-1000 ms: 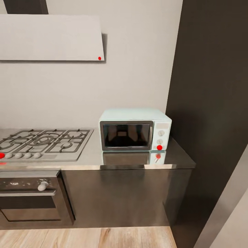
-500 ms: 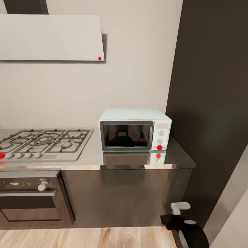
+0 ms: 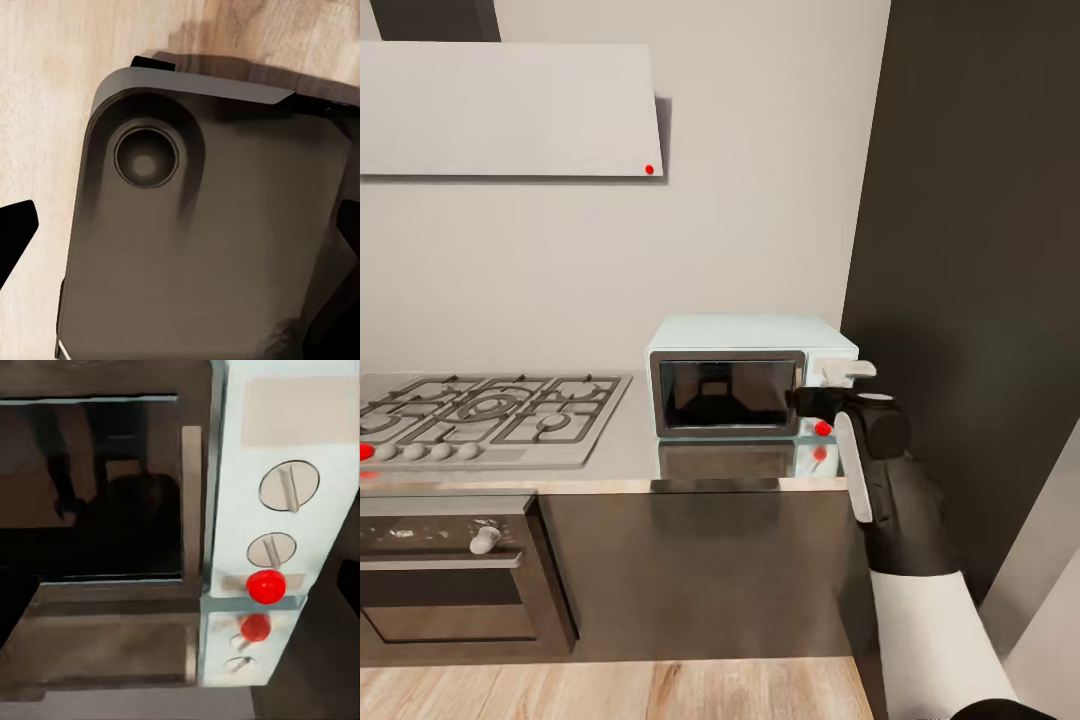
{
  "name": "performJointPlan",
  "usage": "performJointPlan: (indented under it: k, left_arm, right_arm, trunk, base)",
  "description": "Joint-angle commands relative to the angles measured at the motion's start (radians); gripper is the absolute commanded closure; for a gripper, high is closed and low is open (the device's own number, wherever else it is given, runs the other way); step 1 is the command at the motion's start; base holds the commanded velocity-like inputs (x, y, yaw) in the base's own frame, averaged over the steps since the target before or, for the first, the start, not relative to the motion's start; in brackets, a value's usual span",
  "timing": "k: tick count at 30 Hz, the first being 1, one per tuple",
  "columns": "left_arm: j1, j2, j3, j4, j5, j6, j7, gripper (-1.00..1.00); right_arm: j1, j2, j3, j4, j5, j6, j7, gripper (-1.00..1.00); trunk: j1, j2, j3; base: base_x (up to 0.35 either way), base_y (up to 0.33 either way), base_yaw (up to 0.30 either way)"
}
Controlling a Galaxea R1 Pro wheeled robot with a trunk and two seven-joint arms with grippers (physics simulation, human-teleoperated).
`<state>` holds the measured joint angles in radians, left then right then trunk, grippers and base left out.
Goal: In the kitchen, take the popcorn bag from the countertop, put it into the microwave, and heat it until the popcorn is cooked so the cooked popcorn ends up inside the bag.
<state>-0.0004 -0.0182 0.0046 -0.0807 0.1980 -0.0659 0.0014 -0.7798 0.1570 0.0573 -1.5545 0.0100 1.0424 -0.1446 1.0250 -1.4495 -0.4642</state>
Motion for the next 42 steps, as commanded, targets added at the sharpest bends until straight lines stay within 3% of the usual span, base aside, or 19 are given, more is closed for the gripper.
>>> performJointPlan:
  k: [1, 6, 23, 30, 33, 40, 42]
  left_arm:
    - [-0.001, 0.001, 0.0, -0.001, 0.006, -0.002, -0.001, -1.0]
    - [0.0, 0.003, 0.001, -0.001, 0.007, -0.002, -0.008, -1.0]
    - [0.0, 0.004, 0.003, -0.004, 0.011, -0.002, -0.008, -1.0]
    - [-0.001, 0.005, 0.003, -0.004, 0.011, -0.002, -0.008, -1.0]
    - [-0.001, 0.005, 0.003, -0.003, 0.011, -0.002, -0.008, -1.0]
    - [0.0, 0.003, 0.0, -0.004, 0.01, -0.002, -0.002, -1.0]
    - [0.0, 0.002, -0.004, -0.003, 0.008, -0.002, -0.003, -1.0]
  right_arm:
    - [-0.005, 0.017, 0.002, 0.0, 0.004, 0.005, -0.03, -1.0]
    - [-0.007, 0.017, 0.01, 0.004, -0.004, 0.005, -0.086, -1.0]
    - [0.021, 0.017, 0.009, 0.051, -0.003, -0.039, -0.091, -1.0]
    - [0.088, 0.016, 0.015, 0.081, -0.003, -0.191, -0.078, -1.0]
    - [0.092, 0.014, 0.015, 0.085, -0.003, -0.212, -0.077, -1.0]
    - [0.093, 0.01, 0.043, 0.217, 0.0, -0.334, -0.075, -1.0]
    - [0.093, 0.002, 0.044, 0.239, 0.0, -0.338, -0.077, -1.0]
  trunk:
    - [0.0, -0.001, -0.001]
    - [0.0, -0.001, -0.001]
    - [0.0, -0.001, -0.001]
    - [0.0, -0.001, -0.001]
    - [0.0, -0.001, -0.001]
    - [0.0, -0.001, -0.001]
    - [0.0, -0.001, -0.001]
  base:
    - [0.0, 0.0, 0.0]
    - [0.0, 0.0, 0.0]
    - [0.0, 0.0, 0.0]
    - [0.0, 0.0, 0.0]
    - [0.0, 0.0, 0.0]
    - [0.026, 0.0, 0.0]
    - [0.249, 0.0, 0.0]
